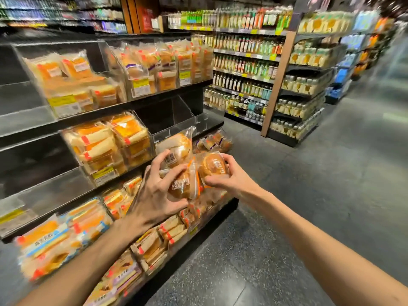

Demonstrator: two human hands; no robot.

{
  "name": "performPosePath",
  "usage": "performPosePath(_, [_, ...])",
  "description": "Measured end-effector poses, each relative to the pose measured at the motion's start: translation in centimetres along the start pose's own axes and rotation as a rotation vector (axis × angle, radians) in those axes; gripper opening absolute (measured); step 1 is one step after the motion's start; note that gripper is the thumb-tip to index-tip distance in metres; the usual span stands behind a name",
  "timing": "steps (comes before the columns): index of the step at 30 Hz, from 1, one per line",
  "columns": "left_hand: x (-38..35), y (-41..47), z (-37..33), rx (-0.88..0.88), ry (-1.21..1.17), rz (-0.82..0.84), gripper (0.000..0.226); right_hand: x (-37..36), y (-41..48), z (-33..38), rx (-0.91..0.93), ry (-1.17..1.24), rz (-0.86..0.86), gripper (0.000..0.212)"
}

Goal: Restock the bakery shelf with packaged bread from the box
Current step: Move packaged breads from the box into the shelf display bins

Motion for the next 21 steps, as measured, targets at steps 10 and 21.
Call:
performPosePath(10, [-7.9,14.4,11.9,0.056,0.020,0.053,0.078,7.1,19.7,-4.0,0.126,-0.291,0.013,0.113])
performPosePath(21, [-6.5,21.1,23.7,0.521,0.098,-0.089,0.078,5.8,42.4,-1.7,0.318,-0.447,0.309,0.082])
Point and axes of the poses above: each hand's wrist, its own y-axis towards the middle knuckle, its own x-axis out of the back of the hand, z = x × y, the point moved 7 cm from there along y, towards the middle knuckle, and after that the axes turned 13 degrees about -y, right-handed, at the moved point
